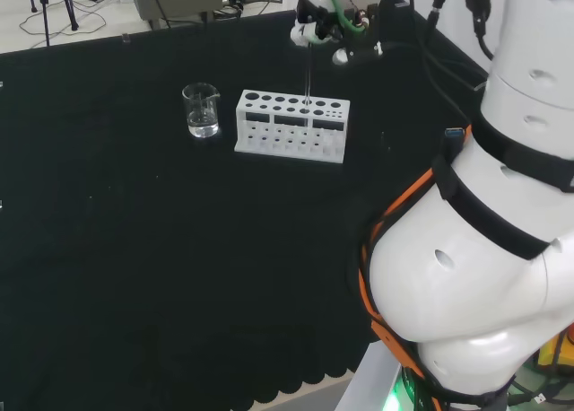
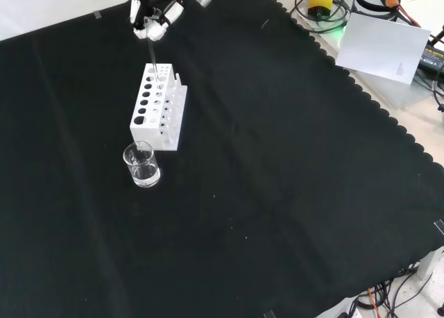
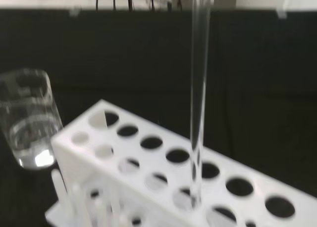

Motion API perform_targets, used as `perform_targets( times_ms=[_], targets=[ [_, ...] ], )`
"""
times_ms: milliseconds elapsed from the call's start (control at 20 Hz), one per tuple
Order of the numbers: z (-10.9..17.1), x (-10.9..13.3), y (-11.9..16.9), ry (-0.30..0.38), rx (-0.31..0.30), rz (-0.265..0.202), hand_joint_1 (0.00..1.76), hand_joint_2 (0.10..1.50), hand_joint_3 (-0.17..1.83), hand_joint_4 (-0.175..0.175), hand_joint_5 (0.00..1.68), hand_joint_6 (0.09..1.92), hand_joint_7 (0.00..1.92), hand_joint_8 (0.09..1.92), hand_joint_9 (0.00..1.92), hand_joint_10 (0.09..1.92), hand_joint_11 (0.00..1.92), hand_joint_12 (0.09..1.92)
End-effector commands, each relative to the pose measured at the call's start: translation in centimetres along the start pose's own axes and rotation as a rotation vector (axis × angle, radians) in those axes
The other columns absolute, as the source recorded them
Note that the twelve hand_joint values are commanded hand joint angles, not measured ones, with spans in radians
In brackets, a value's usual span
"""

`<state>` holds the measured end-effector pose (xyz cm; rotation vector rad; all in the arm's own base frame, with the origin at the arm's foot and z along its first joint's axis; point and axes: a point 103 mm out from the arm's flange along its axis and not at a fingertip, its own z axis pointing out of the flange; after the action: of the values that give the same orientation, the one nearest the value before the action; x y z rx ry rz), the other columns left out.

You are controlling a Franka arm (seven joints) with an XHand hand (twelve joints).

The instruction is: Take the glass rod from the white test tube rack.

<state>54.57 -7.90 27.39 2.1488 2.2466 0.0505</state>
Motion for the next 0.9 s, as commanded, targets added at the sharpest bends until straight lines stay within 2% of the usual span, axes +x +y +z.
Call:
perform_targets(
  times_ms=[50, 400, 450, 650, 900],
  targets=[
    [-4.7, 0.7, -0.5, 0.066, -0.175, 0.040, 1.21, 1.08, -0.17, -0.175, 1.24, 0.62, 1.47, 1.11, 1.72, 0.85, 1.64, 1.01],
    [-7.7, 1.6, -0.9, 0.052, -0.168, 0.039, 1.22, 1.06, -0.17, -0.175, 1.30, 0.52, 1.50, 1.07, 1.74, 0.79, 1.65, 1.00],
    [-7.7, 2.4, -0.3, 0.041, -0.159, 0.041, 1.22, 1.06, -0.17, -0.175, 1.30, 0.51, 1.50, 1.07, 1.75, 0.79, 1.65, 1.00],
    [-8.8, 2.7, -0.8, 0.037, -0.174, 0.041, 1.22, 1.06, -0.17, -0.175, 1.30, 0.50, 1.50, 1.07, 1.75, 0.79, 1.65, 1.00],
    [-9.8, 3.2, -1.5, 0.035, -0.185, 0.017, 1.23, 1.05, -0.17, -0.175, 1.32, 0.47, 1.51, 1.06, 1.76, 0.77, 1.65, 1.00]
  ],
)
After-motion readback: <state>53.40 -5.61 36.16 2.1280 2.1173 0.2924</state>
